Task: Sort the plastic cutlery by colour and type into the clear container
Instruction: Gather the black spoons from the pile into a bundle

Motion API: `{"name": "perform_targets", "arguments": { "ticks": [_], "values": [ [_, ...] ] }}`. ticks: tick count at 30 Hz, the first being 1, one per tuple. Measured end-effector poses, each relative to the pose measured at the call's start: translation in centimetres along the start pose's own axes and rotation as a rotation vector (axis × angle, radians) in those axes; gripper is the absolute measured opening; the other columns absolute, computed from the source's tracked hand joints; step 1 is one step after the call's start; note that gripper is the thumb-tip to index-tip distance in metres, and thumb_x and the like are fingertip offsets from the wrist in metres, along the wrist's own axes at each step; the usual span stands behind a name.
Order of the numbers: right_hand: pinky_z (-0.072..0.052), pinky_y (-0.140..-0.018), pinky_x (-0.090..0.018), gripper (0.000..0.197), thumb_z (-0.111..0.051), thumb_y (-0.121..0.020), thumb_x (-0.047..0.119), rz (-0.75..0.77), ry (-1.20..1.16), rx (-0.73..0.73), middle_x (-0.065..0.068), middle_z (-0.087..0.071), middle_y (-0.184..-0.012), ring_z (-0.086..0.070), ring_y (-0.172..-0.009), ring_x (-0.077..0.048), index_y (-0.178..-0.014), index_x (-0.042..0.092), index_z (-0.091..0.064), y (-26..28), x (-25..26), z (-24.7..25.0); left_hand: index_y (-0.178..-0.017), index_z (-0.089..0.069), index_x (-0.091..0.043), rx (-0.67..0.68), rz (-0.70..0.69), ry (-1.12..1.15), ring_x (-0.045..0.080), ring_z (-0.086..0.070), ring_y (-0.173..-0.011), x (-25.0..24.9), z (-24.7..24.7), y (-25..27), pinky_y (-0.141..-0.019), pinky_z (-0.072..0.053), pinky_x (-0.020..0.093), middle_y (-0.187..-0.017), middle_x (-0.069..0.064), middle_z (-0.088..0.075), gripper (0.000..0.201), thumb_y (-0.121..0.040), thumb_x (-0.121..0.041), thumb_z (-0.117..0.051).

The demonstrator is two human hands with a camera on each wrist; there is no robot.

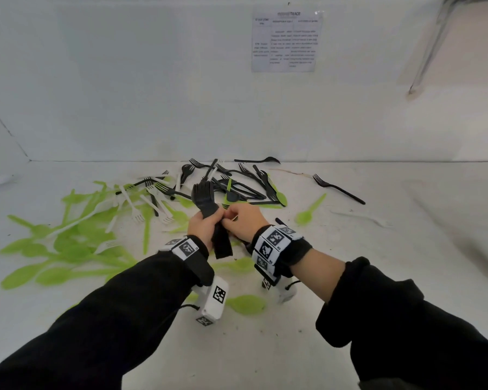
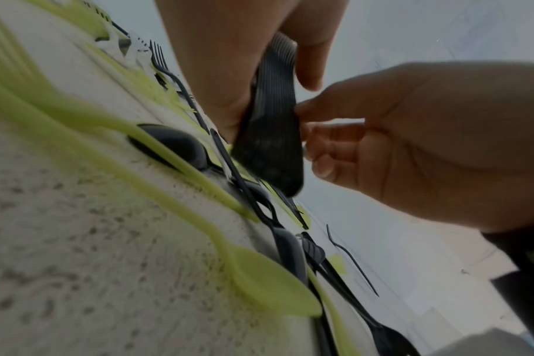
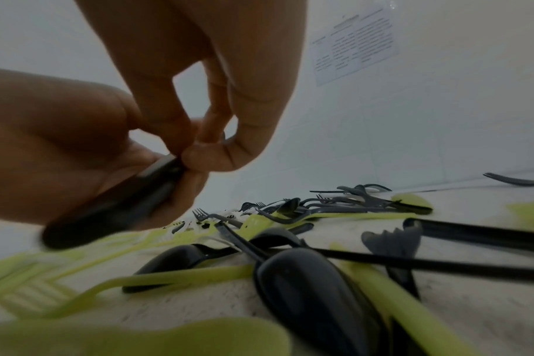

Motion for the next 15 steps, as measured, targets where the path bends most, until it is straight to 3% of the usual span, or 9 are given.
{"name": "perform_targets", "arguments": {
  "ticks": [3,6,10,13,15],
  "values": [
    [-0.037,-0.075,-0.025,0.029,-0.054,-0.091,0.026,-0.037,0.03,-0.047,-0.011,-0.063,-0.089,-0.056,-0.089,-0.021,-0.096,0.001,-0.067,-0.8,-1.1,1.0,-0.081,-0.051,-0.008,-0.018,-0.003,-0.014,0.015,-0.056,-0.04,-0.3,0.3,0.2,-0.04,-0.049,0.026,-0.073,0.008,-0.054,0.013,-0.093,-0.007,-0.052],
    [-0.043,-0.091,-0.027,0.025,-0.057,-0.088,0.016,-0.117,0.209,0.03,-0.012,-0.063,-0.116,-0.056,-0.112,-0.025,-0.109,0.004,-0.063,-1.7,-3.3,0.8,-0.077,-0.048,-0.008,-0.074,-0.023,-0.001,0.011,-0.053,-0.034,-1.0,0.9,0.1,-0.038,-0.047,0.022,-0.072,0.006,-0.051,0.016,-0.093,-0.007,-0.052],
    [-0.047,-0.089,-0.031,0.043,-0.064,-0.086,0.03,-0.163,0.541,0.304,-0.013,-0.061,-0.119,-0.057,-0.112,-0.028,-0.118,0.003,-0.059,-1.7,-5.0,-1.5,-0.075,-0.048,-0.011,-0.112,-0.034,0.006,0.011,-0.052,-0.034,-1.5,1.6,0.3,-0.04,-0.046,0.022,-0.071,0.005,-0.052,0.017,-0.092,-0.007,-0.053],
    [-0.046,-0.089,-0.032,0.038,-0.058,-0.09,0.029,-0.172,0.485,0.276,-0.013,-0.061,-0.109,-0.057,-0.111,-0.029,-0.117,0.002,-0.058,-2.6,-5.0,-1.4,-0.075,-0.049,-0.012,-0.125,-0.028,-0.005,0.014,-0.052,-0.038,-1.6,2.0,0.4,-0.046,-0.047,0.026,-0.069,0.004,-0.053,0.018,-0.092,-0.008,-0.053],
    [-0.045,-0.09,-0.034,0.035,-0.052,-0.094,0.026,-0.166,0.346,0.181,-0.016,-0.059,-0.118,-0.056,-0.112,-0.031,-0.122,0.006,-0.054,-3.3,-4.7,-0.8,-0.077,-0.049,-0.013,-0.136,-0.016,-0.003,0.018,-0.052,-0.044,-1.6,2.4,0.3,-0.052,-0.046,0.029,-0.07,0.004,-0.054,0.016,-0.092,-0.009,-0.053]
  ]
}}
Point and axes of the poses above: each hand's wrist, its own y-axis away from the middle knuckle, its own z-axis out of the back of the hand, x = y × z, the point moved 8 cm from there along -y, towards the middle knuckle
